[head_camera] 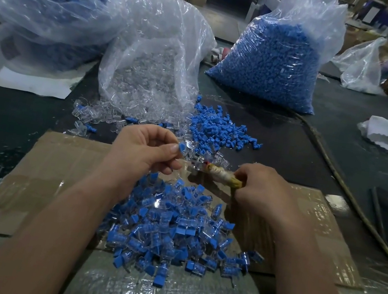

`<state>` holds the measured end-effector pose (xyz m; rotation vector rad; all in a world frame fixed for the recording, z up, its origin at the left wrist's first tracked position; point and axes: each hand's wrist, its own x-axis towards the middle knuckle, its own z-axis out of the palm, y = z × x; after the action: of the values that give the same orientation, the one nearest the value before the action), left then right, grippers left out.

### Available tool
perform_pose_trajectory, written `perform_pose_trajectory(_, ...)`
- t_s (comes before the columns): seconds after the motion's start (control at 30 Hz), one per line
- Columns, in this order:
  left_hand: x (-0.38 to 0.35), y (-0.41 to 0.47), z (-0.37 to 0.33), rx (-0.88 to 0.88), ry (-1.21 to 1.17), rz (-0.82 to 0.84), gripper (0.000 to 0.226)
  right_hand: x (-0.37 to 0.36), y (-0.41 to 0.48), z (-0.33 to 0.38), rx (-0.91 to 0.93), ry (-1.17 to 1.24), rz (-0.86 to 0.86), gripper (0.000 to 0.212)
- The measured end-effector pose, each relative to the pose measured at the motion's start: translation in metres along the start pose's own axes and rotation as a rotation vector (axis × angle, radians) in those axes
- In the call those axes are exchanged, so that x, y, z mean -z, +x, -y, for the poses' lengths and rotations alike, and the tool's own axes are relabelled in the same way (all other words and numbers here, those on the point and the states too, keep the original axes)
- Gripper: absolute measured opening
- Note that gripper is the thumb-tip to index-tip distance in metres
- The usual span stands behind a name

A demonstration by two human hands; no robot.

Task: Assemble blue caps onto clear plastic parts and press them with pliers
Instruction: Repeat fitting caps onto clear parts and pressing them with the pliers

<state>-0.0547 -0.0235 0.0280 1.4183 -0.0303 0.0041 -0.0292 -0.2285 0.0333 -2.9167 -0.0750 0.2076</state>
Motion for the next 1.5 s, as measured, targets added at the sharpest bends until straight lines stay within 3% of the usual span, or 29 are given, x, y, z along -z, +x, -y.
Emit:
perform_pose_trajectory(0.17,0.0,0.001,-0.002,-0.033,-0.032,-0.046,0.011,0.0,0.002,-0.006,0.076,0.03,-0.089,0.014)
perform_pose_trajectory(0.43,-0.002,0.001,-0.001,-0.13,0.032,-0.127,0.015,0.001,-0.006,0.003,0.237,0.277,-0.205,0.013)
perform_pose_trajectory(0.77,-0.003,0.001,0.0,-0.164,0.068,-0.15,0.017,-0.003,-0.01,0.015,0.312,0.296,-0.099,0.026)
perform_pose_trajectory(1.5,-0.007,-0.001,-0.001,-0.136,0.101,-0.129,0.019,-0.002,-0.01,0.014,0.34,0.302,-0.074,0.02)
